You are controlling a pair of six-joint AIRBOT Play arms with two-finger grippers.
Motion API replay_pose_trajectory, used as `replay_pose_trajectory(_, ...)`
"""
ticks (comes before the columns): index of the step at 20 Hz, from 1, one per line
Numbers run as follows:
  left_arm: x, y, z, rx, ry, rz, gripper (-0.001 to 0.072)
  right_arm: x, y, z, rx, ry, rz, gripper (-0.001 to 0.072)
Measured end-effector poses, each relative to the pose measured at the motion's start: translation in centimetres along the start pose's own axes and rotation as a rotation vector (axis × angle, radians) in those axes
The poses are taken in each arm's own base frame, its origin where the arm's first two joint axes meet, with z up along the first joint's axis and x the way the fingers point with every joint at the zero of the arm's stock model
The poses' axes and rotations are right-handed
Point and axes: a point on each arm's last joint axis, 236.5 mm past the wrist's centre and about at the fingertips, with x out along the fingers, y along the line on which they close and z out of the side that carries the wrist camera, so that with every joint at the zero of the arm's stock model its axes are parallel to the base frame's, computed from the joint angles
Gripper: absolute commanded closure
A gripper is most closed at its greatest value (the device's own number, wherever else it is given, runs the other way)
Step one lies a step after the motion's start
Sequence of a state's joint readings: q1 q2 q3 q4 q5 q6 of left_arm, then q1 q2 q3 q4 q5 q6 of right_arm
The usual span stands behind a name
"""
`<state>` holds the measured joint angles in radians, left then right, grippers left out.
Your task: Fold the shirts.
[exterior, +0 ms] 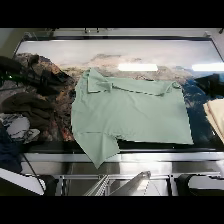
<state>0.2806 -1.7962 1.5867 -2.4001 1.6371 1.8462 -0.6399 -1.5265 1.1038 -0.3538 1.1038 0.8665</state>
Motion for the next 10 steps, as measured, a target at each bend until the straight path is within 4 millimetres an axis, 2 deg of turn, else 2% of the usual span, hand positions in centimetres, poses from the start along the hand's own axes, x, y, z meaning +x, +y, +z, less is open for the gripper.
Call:
replay_pose_trajectory(2,2.3,1.8,-4.2,-0.119,0.053,-0.005,-0.0002,-0.6,-1.5,-1.9,0.045,0.052,-0.019,0.0388)
replay_pose_trajectory(5,5.5,5.0,-10.3,-0.281,0.118,0.036,-0.0002,-0.9,-2.5,-4.0,0.087,0.107,-0.026,0.0388)
replay_pose_trajectory(7,7.4,6.1,-14.0,-0.352,0.157,0.052,-0.0002,-1.0,-2.6,-4.9,0.101,0.133,-0.021,0.0388)
replay_pose_trajectory(10,9.8,6.9,-17.9,-0.426,0.187,0.071,0.0018,-1.1,-2.2,-5.7,0.113,0.161,-0.001,0.0388)
